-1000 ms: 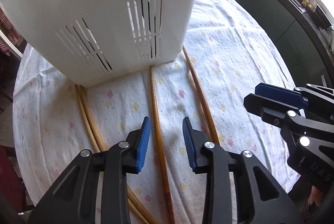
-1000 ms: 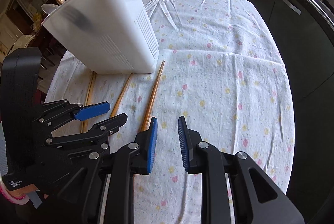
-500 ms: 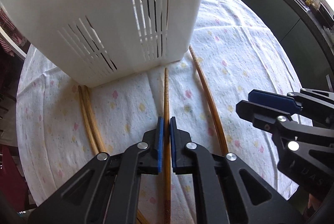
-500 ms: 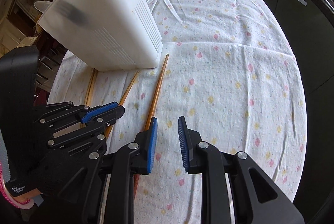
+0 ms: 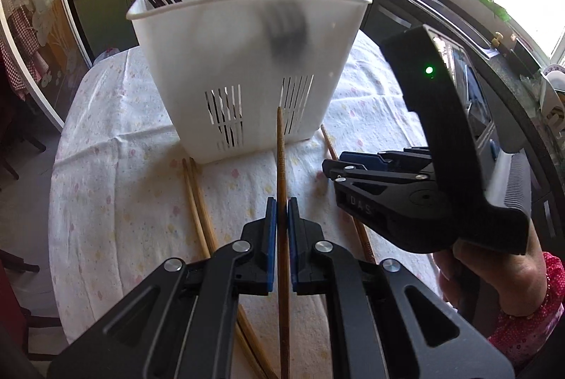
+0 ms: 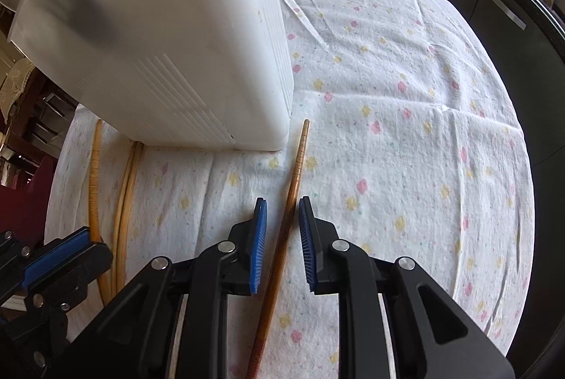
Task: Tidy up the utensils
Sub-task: 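Lift both chopsticks upright over the basket and lower them in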
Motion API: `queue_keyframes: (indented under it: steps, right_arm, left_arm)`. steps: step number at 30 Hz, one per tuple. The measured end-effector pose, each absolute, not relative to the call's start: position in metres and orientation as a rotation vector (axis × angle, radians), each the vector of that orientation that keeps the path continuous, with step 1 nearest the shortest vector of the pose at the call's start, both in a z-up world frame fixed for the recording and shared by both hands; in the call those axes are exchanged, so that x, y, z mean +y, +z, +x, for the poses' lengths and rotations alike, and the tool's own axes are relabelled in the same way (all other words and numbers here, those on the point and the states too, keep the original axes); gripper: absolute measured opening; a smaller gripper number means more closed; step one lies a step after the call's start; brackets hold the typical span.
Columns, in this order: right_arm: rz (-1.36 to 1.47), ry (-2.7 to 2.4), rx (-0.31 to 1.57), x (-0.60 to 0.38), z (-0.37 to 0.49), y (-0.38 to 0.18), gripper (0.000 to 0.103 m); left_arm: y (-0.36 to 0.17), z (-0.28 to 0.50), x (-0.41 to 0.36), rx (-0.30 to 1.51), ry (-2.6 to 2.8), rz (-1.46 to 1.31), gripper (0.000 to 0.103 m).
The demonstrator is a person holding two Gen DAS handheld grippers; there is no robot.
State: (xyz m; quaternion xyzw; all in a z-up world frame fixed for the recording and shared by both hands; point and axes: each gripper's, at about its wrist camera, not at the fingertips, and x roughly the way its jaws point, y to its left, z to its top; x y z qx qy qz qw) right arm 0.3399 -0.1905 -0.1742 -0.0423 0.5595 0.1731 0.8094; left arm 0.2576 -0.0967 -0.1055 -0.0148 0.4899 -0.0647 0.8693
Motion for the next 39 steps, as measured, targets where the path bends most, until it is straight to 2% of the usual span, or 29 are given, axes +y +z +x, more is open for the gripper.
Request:
queue_keyframes:
  steps: [7, 15, 25, 39]
  right_arm:
    - [0.013, 0.393, 1.167, -0.221, 0.318, -0.15, 0.007]
    - [0.135, 0.482, 1.024, -0.275, 0.27, -0.079, 0.007]
    - [0.12, 0.566, 0.859, -0.271, 0.242, -0.003, 0.007]
    - [0.136, 0.577, 0.595, -0.262, 0.254, 0.14, 0.007]
  left_arm:
    - [-0.082, 0.238, -0.085, 0.959, -0.158, -0.034, 0.006]
    - [-0.054, 0.214, -0.082, 0.892, -0.184, -0.028, 0.006]
    - [-0.012, 0.192, -0.085, 0.807, -0.218, -0.017, 0.006]
    - [0.128, 0.196, -0.08, 0.496, -0.207, -0.016, 0.006]
